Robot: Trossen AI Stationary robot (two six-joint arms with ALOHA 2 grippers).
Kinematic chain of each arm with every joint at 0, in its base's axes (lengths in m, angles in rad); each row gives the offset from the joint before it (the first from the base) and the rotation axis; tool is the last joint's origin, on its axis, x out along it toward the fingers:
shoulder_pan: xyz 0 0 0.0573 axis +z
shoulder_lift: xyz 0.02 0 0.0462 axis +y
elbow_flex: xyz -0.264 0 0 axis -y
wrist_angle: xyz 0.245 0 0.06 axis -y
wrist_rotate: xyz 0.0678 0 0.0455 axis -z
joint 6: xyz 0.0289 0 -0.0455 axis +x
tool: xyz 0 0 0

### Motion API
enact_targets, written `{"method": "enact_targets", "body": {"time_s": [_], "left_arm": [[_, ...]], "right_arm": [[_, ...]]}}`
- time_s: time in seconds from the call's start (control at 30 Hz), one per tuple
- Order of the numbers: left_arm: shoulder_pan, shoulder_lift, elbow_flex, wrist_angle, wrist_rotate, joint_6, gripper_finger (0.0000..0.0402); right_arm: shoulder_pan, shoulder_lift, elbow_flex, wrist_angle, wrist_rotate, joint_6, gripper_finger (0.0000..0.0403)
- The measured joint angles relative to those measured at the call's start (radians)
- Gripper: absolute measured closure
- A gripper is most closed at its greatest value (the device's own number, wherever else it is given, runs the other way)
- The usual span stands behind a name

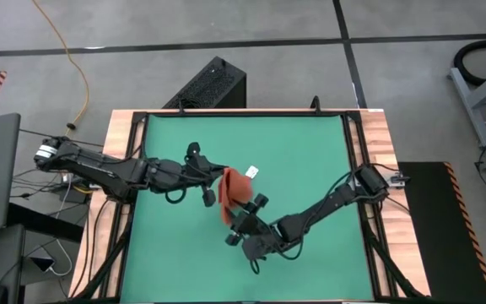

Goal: Roll napkin
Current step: Fold the orange table napkin

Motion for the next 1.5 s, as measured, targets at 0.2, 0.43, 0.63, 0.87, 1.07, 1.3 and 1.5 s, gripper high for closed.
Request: {"method": "enact_targets", "body": {"time_s": [0.2,0.43,0.63,0.87,1.07,1.3,1.5], "left_arm": [[0.000,-0.009,0.000,0.002,0.013,0.007,0.0401],[0.000,-0.009,0.000,0.000,0.024,0.023,0.0401],[0.000,-0.009,0.000,-0.014,0.030,0.039,0.0402],[0.000,-0.009,0.000,-0.010,0.100,0.024,0.0401],[0.000,-0.009,0.000,-0.002,0.120,0.006,0.0401],[0.000,-0.009,0.000,-0.002,0.198,-0.011,0.0402],[0.000,-0.009,0.000,-0.005,0.271,-0.030,0.0401]], "right_arm": [[-0.001,0.000,0.000,-0.023,-0.010,0.005,0.0219],[-0.026,0.000,0.000,-0.024,-0.184,0.017,0.0219],[0.003,0.000,0.000,-0.024,-0.136,-0.041,0.0219],[0.041,0.000,0.000,-0.110,-0.046,0.021,0.0219],[0.023,0.000,0.000,-0.264,-0.045,0.189,0.0219],[0.010,0.000,0.000,-0.327,-0.043,0.235,0.0221],[-0.010,0.001,0.000,-0.367,-0.005,0.233,0.0235]]}}
